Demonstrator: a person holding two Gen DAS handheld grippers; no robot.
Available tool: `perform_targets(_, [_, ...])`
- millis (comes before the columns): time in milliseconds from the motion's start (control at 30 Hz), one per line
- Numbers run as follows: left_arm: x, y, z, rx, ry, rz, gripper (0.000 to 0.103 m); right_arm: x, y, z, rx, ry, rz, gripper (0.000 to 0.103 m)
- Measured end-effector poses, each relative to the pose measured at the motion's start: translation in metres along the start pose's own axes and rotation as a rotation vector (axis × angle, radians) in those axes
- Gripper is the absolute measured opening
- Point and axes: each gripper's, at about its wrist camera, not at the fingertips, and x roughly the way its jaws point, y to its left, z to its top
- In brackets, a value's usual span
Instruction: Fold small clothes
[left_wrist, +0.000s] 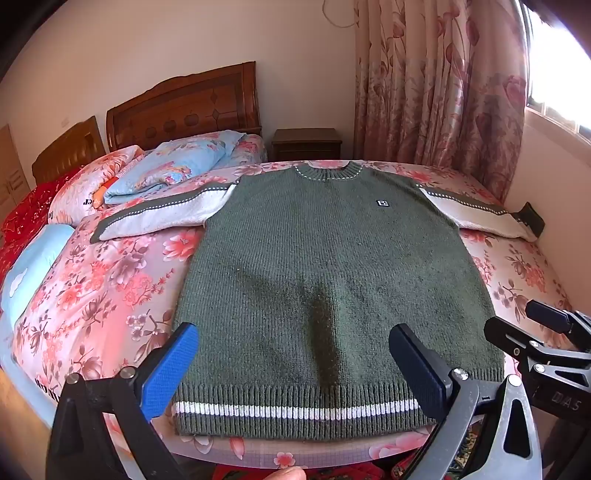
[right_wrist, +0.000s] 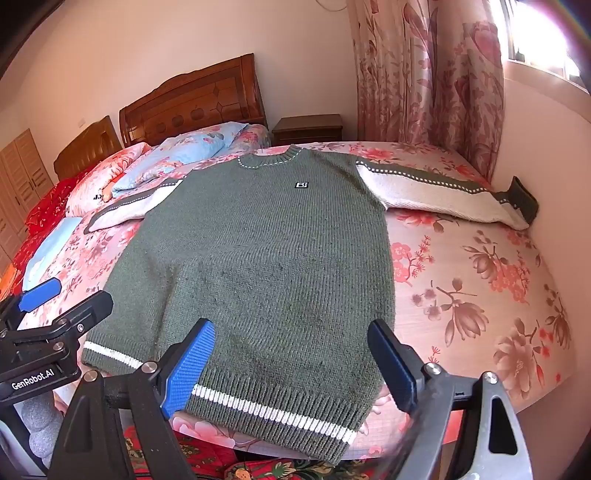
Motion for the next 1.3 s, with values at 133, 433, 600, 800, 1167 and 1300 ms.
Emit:
perform_targets(133, [0.0001, 0.0001, -0.0002, -0.002, 0.004, -0.002, 0.103, 0.0012, -0.0001, -0.0014, 0.003, 0.001, 0.001, 0.086])
perform_targets(433, [0.0, 0.0, -0.0006, -0.001, 0.001, -0.001, 0.103, 0.0028, -0.0023, -0.0023, 0.013, 0.008, 0.005, 0.086])
perform_targets(600, [0.0, 0.0, -0.0004, -0.001, 0.002, -0.001, 0.103, 0.0027, -0.0023, -0.0021, 0.013, 0.007, 0.005, 0.086])
perform_targets(800, [0.0, -0.0003, -0.0005, 0.0, 0.001, -0.001, 0.103, 0.0028, -0.0022, -0.0024, 0.013, 0.008, 0.006, 0.086])
perform_targets(1167, [-0.0013, 0.0012, -0.001, -0.002, 0.005, 0.0, 0.103, 0.0042, -0.0023, -0.0021, 0.016, 0.012, 0.008, 0.086])
perform_targets(1300, [0.0013, -0.0016, -0.0014, 0.0, 0.008, -0.001, 0.103, 0.0046, -0.0026, -0.0017, 0.016, 0.012, 0.01, 0.086])
